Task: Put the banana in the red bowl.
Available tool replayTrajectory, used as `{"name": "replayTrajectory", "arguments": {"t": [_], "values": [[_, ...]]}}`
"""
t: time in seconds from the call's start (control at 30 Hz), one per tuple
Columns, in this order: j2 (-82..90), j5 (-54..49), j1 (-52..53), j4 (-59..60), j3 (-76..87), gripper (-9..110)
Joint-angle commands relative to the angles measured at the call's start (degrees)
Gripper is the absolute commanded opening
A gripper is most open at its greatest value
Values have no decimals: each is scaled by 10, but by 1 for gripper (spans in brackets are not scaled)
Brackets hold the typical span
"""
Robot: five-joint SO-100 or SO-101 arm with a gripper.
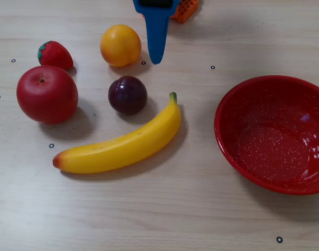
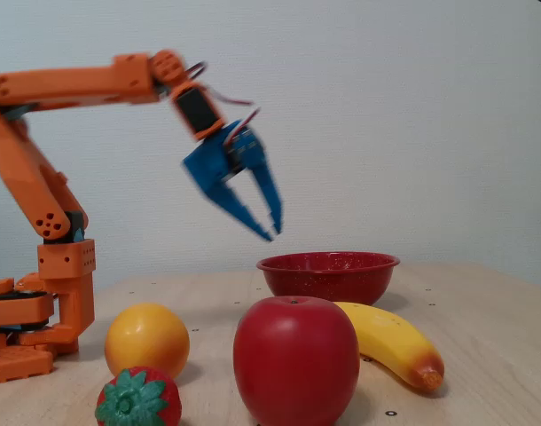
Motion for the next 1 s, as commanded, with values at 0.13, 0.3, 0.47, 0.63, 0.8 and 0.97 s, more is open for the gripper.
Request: {"name": "replayTrajectory", "arguments": {"t": [0.13, 0.3, 0.47, 0.63, 0.8, 0.97], "values": [[-202, 77, -40, 156, -332, 0], [-338, 184, -63, 197, -445, 9], [-445, 288, -79, 205, -522, 23], [-538, 361, -89, 232, -605, 41], [-575, 396, -92, 201, -606, 47], [-597, 424, -90, 190, -606, 51]]}}
